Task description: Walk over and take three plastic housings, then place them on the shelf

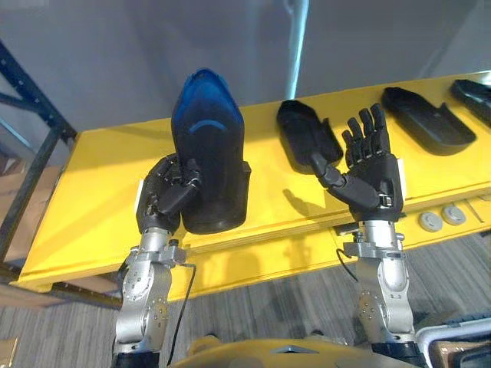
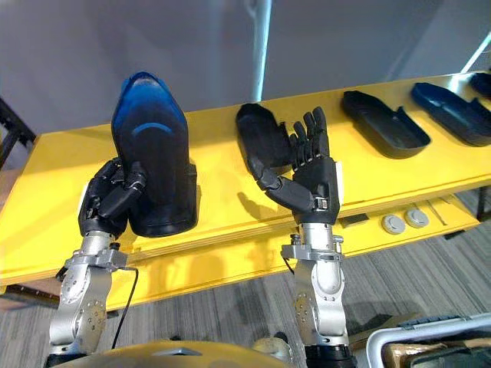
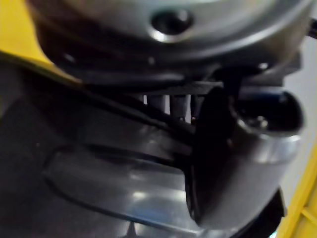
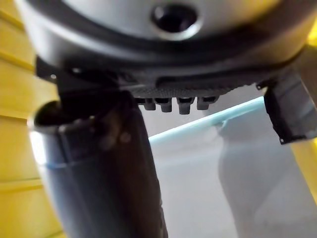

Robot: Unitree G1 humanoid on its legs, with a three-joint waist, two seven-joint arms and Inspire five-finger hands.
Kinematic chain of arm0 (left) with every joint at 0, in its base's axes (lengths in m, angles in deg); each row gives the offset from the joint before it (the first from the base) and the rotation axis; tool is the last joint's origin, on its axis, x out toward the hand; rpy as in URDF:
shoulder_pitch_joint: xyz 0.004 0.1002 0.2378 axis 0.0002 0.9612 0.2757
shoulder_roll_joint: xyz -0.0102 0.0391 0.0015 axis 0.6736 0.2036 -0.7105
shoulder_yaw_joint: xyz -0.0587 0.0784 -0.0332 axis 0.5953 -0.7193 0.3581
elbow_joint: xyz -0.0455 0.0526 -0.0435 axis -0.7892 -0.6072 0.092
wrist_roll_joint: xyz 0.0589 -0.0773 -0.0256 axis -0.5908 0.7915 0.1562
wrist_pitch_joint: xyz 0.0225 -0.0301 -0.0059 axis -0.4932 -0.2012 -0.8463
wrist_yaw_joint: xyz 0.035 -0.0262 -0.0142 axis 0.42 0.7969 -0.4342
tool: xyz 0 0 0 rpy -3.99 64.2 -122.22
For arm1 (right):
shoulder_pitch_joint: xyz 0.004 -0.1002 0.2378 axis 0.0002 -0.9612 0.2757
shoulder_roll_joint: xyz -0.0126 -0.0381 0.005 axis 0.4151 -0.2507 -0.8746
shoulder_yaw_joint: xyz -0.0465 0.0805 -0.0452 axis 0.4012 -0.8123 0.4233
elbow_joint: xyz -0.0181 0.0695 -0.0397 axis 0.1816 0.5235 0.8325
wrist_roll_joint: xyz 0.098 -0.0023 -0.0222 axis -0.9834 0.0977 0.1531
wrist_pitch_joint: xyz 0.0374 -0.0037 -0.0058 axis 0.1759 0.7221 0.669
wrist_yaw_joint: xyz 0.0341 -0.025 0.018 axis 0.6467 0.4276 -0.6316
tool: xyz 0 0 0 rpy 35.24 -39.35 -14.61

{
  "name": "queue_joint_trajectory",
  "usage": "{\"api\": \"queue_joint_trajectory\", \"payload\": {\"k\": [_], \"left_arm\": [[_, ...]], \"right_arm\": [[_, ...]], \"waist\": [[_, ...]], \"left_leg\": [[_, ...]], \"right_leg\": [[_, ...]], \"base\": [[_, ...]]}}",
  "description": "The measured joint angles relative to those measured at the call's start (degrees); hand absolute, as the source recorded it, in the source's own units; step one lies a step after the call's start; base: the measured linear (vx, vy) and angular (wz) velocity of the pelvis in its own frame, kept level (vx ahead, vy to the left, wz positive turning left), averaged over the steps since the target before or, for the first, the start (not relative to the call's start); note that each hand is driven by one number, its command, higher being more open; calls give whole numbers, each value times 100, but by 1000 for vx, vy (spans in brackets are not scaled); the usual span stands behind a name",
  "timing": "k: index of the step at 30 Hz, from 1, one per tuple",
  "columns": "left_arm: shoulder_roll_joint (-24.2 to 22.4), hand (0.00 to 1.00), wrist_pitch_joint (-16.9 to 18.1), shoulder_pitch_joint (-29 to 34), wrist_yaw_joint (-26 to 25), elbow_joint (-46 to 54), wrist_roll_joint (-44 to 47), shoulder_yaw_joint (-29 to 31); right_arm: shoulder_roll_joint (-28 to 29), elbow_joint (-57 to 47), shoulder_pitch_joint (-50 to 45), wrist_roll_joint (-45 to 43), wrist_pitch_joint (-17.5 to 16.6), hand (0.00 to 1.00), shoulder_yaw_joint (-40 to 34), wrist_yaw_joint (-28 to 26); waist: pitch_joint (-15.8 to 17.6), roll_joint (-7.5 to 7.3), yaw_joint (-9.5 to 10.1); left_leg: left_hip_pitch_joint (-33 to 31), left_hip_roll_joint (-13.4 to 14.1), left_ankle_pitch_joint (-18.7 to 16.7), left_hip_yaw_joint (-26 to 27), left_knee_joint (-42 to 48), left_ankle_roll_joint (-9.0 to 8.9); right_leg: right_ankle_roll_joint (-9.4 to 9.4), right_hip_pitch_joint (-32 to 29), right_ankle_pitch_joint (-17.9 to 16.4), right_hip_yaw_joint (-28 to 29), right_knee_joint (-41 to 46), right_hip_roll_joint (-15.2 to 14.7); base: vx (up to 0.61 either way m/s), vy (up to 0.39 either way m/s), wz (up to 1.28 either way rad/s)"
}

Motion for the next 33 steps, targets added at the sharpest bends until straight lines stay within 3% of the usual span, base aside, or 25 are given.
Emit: {"api": "queue_joint_trajectory", "payload": {"k": [3, 11, 16, 21, 22, 25, 33], "left_arm": [[-11, 0, -65, -512, -387, -654, 0, 232], [37, 0, -55, -1709, -1626, -2076, -53, 791], [269, 0, -178, -2048, -1727, -2799, -67, 947], [506, 0, -596, -2629, -1616, -3600, -80, 937], [570, 100, -765, -2764, -1541, -3746, -77, 927], [780, 100, -1047, -2894, -1253, -3919, -77, 890], [1162, 100, -1391, -3110, -828, -4193, -607, 778]], "right_arm": [[48, -62, -82, -10, 1, 100, 67, -215], [81, -203, -222, -250, 111, 100, 836, -670], [37, -205, -111, -273, 140, 100, 931, -798], [-201, -210, 108, -359, 142, 100, 972, -833], [-256, -211, 180, -359, 142, 100, 988, -833], [-369, -217, 265, -356, 200, 100, 1063, -832], [-365, -278, 268, -359, 372, 100, 1232, -831]], "waist": [[-3, -31, -136], [-10, -30, -171], [-17, 1, -264], [-34, 159, -298], [-8, 209, -309], [0, 259, -306], [91, 209, -318]], "left_leg": [[65, -2, 53, 99, -118, 2], [96, -27, 187, 291, -302, 2], [91, -44, 195, 291, -311, 1], [82, -58, 216, 286, -315, 18], [81, -61, 226, 285, -315, 27], [53, -69, 247, 288, -316, 42], [117, -118, 280, 325, -360, 68]], "right_leg": [[-19, -28, 19, 70, -1, 11], [-26, -209, 66, 211, 9, 12], [-26, -226, 65, 213, 11, -1], [-26, -246, 64, 228, 27, -14], [-26, -256, 64, 246, 37, -14], [-26, -304, 63, 274, 62, -19], [-25, -330, 48, 351, 186, -70]], "base": [[-69, -8, -16], [-17, 3, -9], [0, 0, 0], [-8, 0, 0], [-37, 0, -1], [-25, 2, -1], [-12, 5, -2]]}}
